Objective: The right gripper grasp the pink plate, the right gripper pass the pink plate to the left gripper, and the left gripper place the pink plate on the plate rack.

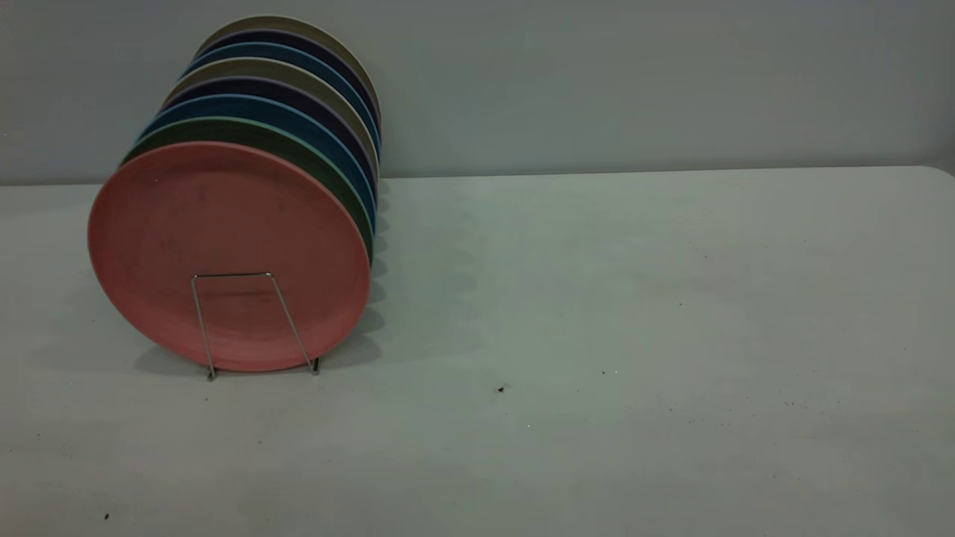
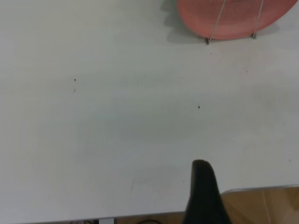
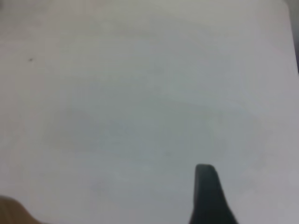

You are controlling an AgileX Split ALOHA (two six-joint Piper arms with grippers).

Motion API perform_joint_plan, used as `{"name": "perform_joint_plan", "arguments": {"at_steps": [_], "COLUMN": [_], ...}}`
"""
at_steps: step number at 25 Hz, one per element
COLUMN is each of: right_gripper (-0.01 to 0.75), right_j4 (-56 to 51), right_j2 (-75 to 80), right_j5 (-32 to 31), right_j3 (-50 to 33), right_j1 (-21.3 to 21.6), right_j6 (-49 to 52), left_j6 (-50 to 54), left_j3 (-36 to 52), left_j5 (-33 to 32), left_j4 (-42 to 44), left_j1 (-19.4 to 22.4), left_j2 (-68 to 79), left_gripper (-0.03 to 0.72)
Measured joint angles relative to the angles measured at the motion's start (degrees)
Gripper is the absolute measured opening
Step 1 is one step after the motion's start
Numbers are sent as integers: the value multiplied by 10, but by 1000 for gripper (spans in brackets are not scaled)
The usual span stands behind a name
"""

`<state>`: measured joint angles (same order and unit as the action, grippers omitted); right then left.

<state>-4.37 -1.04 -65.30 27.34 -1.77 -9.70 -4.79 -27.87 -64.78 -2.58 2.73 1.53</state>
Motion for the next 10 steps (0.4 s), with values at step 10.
{"name": "perform_joint_plan", "arguments": {"at_steps": [10], "right_gripper": [475], "right_j4": [25], "right_j2": [0], "right_j5": [0], "right_j3": [0], "right_j1": [0], "right_j6": [28], "left_j6": [0], "left_j3": [0], "left_j5": [0], "left_j4": [0], "left_j1": [0], "left_j2": [0], "left_gripper": [545]}}
